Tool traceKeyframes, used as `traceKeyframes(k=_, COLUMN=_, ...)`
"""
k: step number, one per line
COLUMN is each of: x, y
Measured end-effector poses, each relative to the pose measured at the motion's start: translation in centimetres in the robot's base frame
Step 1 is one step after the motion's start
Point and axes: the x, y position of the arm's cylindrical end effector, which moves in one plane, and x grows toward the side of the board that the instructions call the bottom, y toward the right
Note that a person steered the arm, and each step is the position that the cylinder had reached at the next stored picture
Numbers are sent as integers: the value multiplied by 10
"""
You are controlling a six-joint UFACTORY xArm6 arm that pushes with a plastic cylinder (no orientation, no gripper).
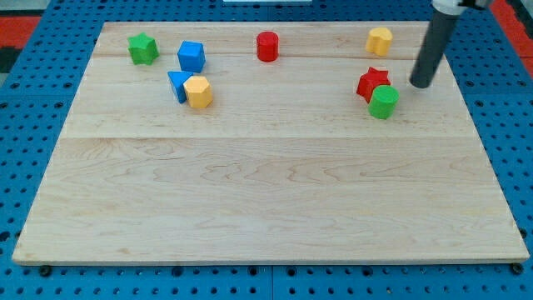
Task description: Move the green circle towards the center left
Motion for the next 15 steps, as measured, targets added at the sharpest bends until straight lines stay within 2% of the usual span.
traceKeyframes(k=3, x=46, y=-178)
traceKeyframes(k=4, x=56, y=-120)
traceKeyframes(k=5, x=63, y=-86)
traceKeyframes(k=6, x=94, y=-92)
traceKeyframes(k=8, x=95, y=-236)
traceKeyframes(k=9, x=110, y=-258)
traceKeyframes(k=10, x=111, y=-352)
traceKeyframes(k=12, x=110, y=-415)
traceKeyframes(k=14, x=76, y=-447)
traceKeyframes(k=15, x=82, y=-448)
